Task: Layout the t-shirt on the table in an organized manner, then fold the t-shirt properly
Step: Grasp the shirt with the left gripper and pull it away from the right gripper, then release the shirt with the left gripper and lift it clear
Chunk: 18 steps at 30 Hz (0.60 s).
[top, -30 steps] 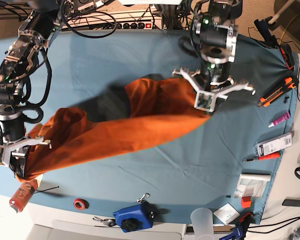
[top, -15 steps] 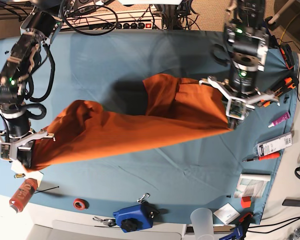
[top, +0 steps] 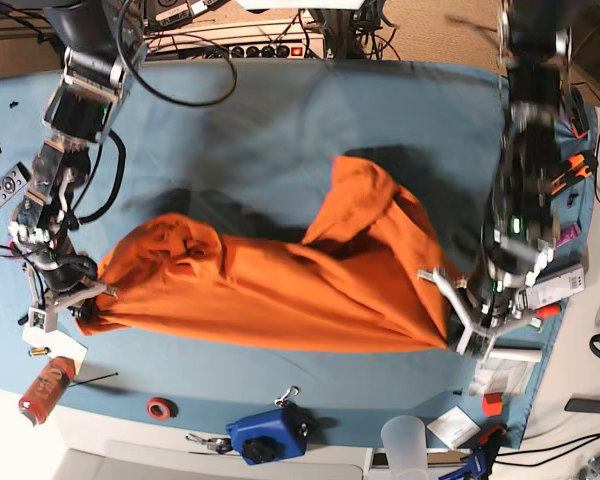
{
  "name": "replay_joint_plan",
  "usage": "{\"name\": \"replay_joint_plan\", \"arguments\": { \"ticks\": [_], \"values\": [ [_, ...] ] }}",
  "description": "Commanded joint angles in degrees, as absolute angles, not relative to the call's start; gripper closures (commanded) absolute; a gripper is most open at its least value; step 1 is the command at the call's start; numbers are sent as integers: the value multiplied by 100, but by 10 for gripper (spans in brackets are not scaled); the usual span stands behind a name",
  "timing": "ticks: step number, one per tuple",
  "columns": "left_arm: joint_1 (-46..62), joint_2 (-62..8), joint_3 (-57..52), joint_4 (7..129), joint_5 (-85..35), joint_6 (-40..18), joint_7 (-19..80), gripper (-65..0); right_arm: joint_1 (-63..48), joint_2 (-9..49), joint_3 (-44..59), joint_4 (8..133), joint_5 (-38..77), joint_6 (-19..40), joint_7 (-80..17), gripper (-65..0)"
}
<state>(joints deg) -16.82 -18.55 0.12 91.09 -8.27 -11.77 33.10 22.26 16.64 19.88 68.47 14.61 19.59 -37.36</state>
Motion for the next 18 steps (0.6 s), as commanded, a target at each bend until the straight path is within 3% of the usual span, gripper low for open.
{"name": "replay_joint_plan", "arguments": {
  "ticks": [1, 8, 11, 13, 15, 18],
  "values": [
    [-2062, -1905, 14, 8892, -781, -1059, 3159, 0, 2563, 1765, 1999, 6759, 1492, 1931, -3435, 0],
    [-3164, -1903, 370, 7419, -1166, -1063, 3157, 0, 3417, 1763, 1994, 6066, 1308, 1935, -3516, 0],
    [-3192, -1905, 368, 7411, -1205, -1059, 3170, -256, 3494, 1765, 1994, 6066, 1308, 2292, -3782, -14],
    [-3192, -1900, 368, 7415, -1229, -1057, 3295, -379, 3494, 1765, 1994, 6066, 1404, 2541, -3999, -129],
    [-3208, -1900, 368, 7456, -1393, -1044, 3579, -397, 3494, 1778, 1994, 6069, 1640, 2624, -4202, -198],
    [-3203, -1905, 360, 7780, -1693, -1035, 4180, -395, 3494, 1796, 1997, 6139, 2196, 2746, -4565, -199]
  ]
}}
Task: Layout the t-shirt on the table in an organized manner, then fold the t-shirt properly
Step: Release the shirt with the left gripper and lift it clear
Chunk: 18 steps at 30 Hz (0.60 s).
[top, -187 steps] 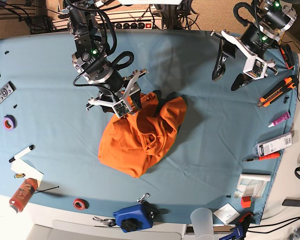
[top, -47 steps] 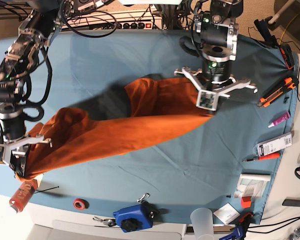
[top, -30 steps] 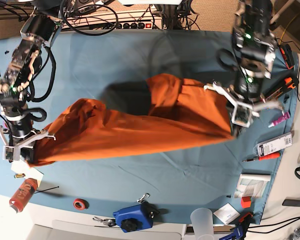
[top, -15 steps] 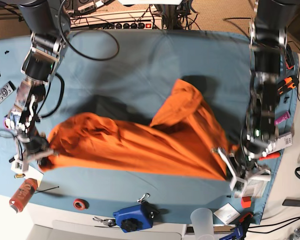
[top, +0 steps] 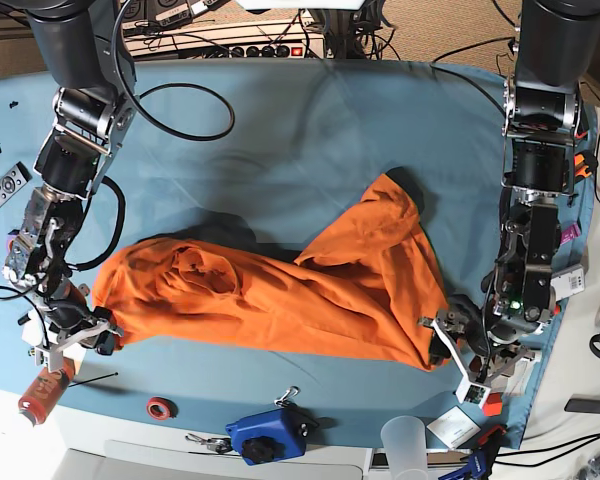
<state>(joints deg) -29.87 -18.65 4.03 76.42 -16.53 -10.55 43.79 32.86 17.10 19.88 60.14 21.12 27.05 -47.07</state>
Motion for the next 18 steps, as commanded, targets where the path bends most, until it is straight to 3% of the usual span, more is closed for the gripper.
{"name": "replay_joint_plan", "arguments": {
  "ticks": [1, 8, 18],
  "values": [
    [-3205, -1905, 357, 7953, -1745, -1035, 4370, -395, 3494, 1796, 1999, 6204, 2375, 2864, -4681, -200],
    [-2899, -1907, 357, 9782, -1426, -727, 5704, -395, 3437, 1776, 1997, 7214, 3124, 3734, -6016, -198],
    [-921, -1907, -152, 11327, -635, -497, 5867, -395, 1686, 1861, 1490, 9402, 3028, 4000, -6355, -198]
  ]
}}
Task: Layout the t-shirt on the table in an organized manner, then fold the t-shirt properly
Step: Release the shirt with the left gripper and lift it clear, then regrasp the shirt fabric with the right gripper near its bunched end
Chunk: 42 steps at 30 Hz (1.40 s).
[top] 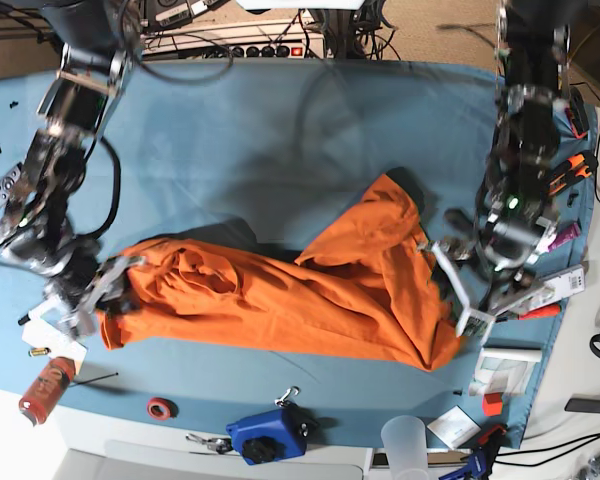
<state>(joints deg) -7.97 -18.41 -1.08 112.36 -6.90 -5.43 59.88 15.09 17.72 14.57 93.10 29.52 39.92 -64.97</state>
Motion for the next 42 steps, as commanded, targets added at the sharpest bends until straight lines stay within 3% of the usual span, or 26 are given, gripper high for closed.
{"name": "replay_joint_plan", "arguments": {
  "ticks": [1, 10, 17, 20, 28, 35, 41, 42],
  "values": [
    [-755, -1907, -311, 11452, -646, -497, 5861, -395, 1509, 1920, 1304, 9535, 2930, 4000, -6344, -198],
    [255, -1907, -1507, 11952, -1380, -757, 5787, -395, 1035, 2598, -593, 9749, 1699, 4000, -5682, -198],
    [427, -1907, -1612, 11952, -1409, -757, 5743, -395, 1066, 2633, -1549, 9749, 744, 4000, -4757, -198],
    [423, -1907, -1634, 11952, -1238, -757, 5680, -395, 1063, 2633, -1907, 9745, 202, 3520, -4751, -198],
    [325, -1916, -2346, 11952, -1140, -760, 5247, -395, 1063, 2635, -2169, 9741, -115, 2790, -4593, -198],
    [353, -2263, -3317, 11948, -1747, -1177, 5247, -395, 1061, 2633, -2169, 9741, -113, 2749, -4654, -195],
    [622, -2648, -3695, 11948, -1894, -1212, 5183, -395, 1061, 2633, -2169, 9741, -115, 2646, -4947, -3],
    [685, -2679, -3695, 11948, -1892, -1212, 5183, -395, 1061, 2633, -2169, 9741, -141, 2512, -4993, 0]
  ]
}}
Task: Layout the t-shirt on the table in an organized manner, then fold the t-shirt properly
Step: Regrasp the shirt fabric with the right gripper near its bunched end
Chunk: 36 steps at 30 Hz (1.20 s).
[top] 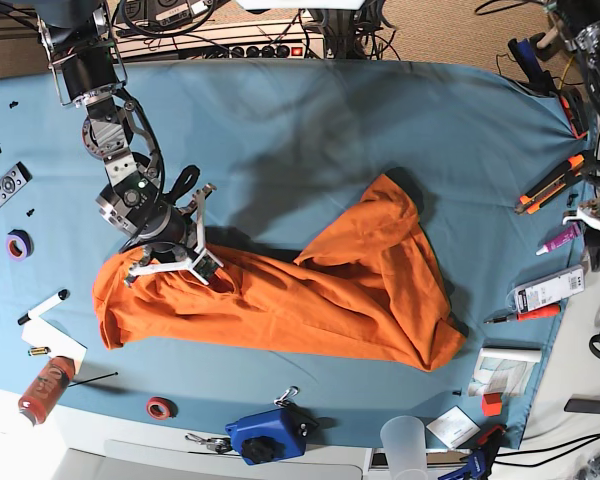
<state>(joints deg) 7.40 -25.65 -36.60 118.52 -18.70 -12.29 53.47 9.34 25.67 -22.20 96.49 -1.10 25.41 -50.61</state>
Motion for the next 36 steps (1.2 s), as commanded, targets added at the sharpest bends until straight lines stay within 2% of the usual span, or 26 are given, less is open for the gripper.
{"name": "replay_joint_plan", "arguments": {
  "ticks": [1, 5, 8, 18, 21, 23, 24, 27, 28, 36],
  "values": [
    [738, -2685, -3695, 11948, -1894, -1212, 5183, -395, 1061, 2630, -2169, 9741, -224, 2351, -5026, 0],
    [897, -2681, -3695, 11948, -1894, -1212, 5151, -395, 1061, 2630, -2169, 9754, -854, 1734, -5170, 0],
    [904, -2685, -3695, 11948, -1896, -1212, 5137, -395, 1037, 2635, -2169, 9922, -1035, 1535, -5459, 0],
    [906, -2679, -3693, 11948, -2276, -1216, 5140, -395, 950, 2633, -2167, 11030, -969, 1389, -5704, 0],
    [906, -2681, -3693, 11948, -2276, -1216, 5140, -395, 950, 2635, -2167, 11048, -851, 1441, -6117, 0],
    [904, -2681, -3693, 11948, -2281, -1214, 5137, -395, 945, 2635, -2167, 11048, -709, 1695, -6486, 0],
    [904, -2681, -3693, 11948, -2279, -1214, 5137, -395, 915, 2637, -2167, 11048, -646, 1861, -6523, -24],
    [906, -2679, -3693, 11948, -2296, -1214, 5137, -395, 727, 2633, -2167, 11048, -346, 2075, -6222, -193],
    [904, -2679, -3693, 11946, -2329, -1214, 5135, -395, 672, 2630, -2171, 11048, -215, 2075, -6077, -232],
    [904, -2650, -3693, 11907, -2517, -1216, 5140, -395, 740, 2630, -2171, 10807, -82, 2080, -5588, -244]
  ]
}}
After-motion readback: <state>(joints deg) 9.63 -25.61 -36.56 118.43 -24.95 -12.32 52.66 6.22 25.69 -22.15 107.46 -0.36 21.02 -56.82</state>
